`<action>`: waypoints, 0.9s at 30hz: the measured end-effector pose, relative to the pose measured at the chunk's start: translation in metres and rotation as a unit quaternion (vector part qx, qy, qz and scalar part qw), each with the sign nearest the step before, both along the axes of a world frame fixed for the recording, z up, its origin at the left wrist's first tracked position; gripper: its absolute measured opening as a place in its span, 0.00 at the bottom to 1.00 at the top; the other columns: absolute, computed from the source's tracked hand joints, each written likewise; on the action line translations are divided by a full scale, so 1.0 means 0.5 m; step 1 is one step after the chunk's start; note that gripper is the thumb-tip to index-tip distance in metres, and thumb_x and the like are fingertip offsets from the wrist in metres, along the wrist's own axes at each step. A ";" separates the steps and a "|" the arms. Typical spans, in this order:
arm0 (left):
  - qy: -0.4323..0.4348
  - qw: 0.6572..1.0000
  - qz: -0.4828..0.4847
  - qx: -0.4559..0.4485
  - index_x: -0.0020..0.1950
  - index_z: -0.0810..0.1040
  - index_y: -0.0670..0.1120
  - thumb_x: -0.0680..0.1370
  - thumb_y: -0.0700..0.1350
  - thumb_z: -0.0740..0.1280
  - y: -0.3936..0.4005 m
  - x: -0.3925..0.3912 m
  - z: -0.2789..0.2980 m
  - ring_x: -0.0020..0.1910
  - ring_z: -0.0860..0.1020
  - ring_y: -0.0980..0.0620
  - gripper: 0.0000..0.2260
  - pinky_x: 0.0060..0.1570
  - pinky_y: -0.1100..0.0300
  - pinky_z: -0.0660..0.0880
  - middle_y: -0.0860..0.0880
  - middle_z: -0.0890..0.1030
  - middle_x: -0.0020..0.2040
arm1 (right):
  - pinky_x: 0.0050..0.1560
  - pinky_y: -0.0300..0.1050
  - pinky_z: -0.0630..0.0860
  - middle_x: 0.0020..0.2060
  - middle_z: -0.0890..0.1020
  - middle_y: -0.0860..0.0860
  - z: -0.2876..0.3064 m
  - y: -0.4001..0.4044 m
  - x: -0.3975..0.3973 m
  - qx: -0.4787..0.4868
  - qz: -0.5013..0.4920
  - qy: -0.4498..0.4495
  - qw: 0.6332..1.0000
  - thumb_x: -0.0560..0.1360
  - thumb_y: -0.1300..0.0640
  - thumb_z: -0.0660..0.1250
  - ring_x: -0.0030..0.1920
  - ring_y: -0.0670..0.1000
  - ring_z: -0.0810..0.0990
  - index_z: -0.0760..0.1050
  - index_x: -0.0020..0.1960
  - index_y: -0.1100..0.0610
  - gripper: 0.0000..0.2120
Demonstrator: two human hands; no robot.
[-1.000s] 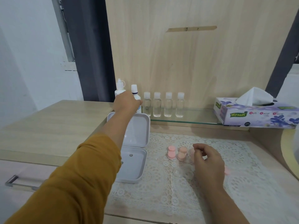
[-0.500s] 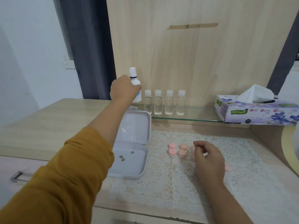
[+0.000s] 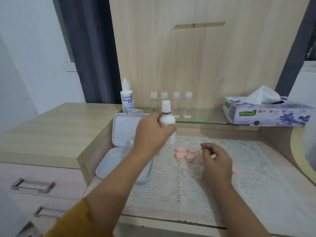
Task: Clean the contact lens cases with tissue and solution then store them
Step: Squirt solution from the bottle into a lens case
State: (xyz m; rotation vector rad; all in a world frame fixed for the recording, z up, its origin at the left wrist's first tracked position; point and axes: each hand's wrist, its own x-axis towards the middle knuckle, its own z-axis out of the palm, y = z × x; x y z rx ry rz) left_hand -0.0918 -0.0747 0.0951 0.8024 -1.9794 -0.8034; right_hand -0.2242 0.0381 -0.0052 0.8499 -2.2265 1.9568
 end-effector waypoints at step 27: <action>-0.178 0.955 0.130 -0.200 0.59 0.74 0.47 0.74 0.64 0.64 0.059 -0.011 -0.200 0.49 0.74 0.49 0.24 0.48 0.54 0.63 0.52 0.80 0.46 | 0.50 0.40 0.71 0.46 0.82 0.39 -0.007 -0.007 -0.003 0.012 0.112 0.029 0.993 0.76 0.57 0.67 0.52 0.42 0.77 0.81 0.47 0.43 0.09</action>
